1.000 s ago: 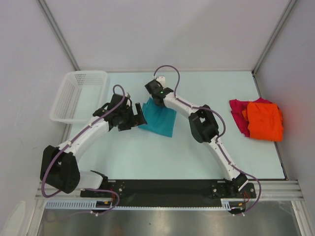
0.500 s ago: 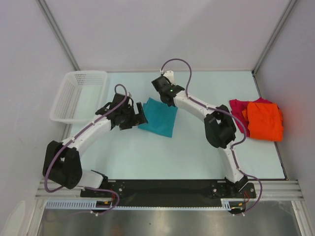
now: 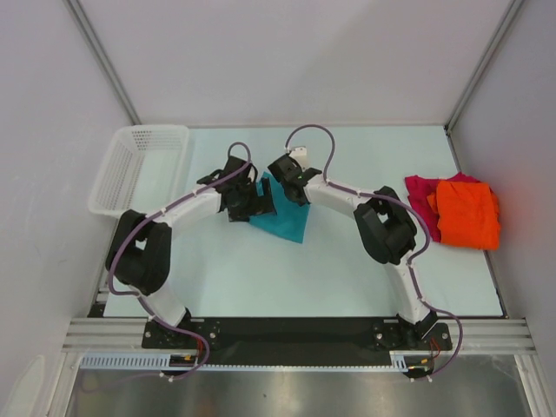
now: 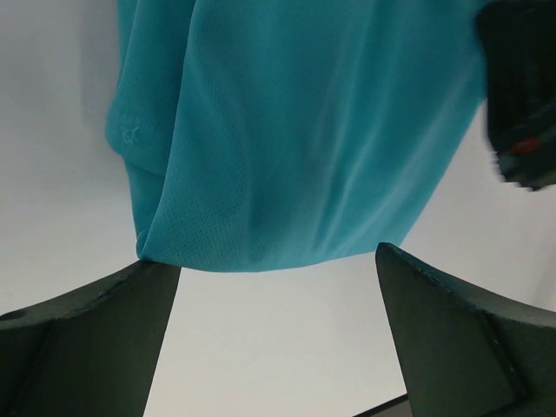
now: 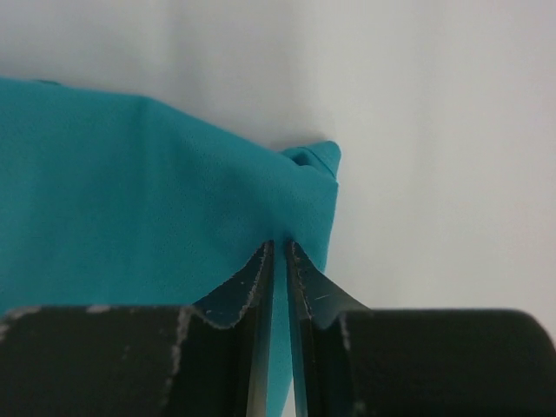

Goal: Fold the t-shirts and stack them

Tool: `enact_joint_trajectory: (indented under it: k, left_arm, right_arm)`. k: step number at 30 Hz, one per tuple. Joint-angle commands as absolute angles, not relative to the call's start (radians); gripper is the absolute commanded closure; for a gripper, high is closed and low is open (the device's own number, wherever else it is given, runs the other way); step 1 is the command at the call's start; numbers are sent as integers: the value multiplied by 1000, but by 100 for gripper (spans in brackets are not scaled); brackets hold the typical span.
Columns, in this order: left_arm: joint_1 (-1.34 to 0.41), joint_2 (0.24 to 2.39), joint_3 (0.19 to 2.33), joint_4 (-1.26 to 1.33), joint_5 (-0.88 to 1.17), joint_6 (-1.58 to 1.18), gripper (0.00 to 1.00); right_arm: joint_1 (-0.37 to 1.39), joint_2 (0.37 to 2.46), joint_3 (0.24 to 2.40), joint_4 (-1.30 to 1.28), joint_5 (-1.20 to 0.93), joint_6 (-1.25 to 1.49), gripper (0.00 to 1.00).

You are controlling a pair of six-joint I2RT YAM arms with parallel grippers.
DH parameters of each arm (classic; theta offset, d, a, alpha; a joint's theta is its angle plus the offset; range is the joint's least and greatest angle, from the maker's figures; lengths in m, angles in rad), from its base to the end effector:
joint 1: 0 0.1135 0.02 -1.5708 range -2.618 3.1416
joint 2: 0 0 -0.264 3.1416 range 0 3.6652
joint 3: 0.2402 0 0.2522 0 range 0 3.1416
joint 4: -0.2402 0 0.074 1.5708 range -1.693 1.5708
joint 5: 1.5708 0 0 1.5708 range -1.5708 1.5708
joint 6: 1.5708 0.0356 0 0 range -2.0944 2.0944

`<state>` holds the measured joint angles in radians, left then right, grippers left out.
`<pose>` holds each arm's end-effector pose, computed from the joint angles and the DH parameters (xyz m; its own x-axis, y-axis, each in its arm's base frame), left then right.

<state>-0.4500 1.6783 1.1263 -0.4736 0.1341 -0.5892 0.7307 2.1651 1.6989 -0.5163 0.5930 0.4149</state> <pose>0.3086 -0.1544 0.2052 -0.9143 -0.1699 -0.3676 -0.0175 0.9235 -0.3832 0.3641 0.2996 0.1896 -0.6969 -0.1757 -0.6953 -0.0454 0.9784 -0.2018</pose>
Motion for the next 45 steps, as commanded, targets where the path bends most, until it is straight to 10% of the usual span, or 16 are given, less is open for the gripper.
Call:
enact_joint_trajectory:
  k: [1,15,45]
  left_arm:
    - [-451,1701,1204,-460,130,-549,1]
    - [-449,1655,1197,-500,112,-540,1]
    - [-374,1005,755,-667,2,-610,0]
  right_arm:
    - [729,2186,1698,-486,592,436,84]
    - [724,2178,1683,-489,591,456,85]
    - [899,1461,1096,-647,637,867,78]
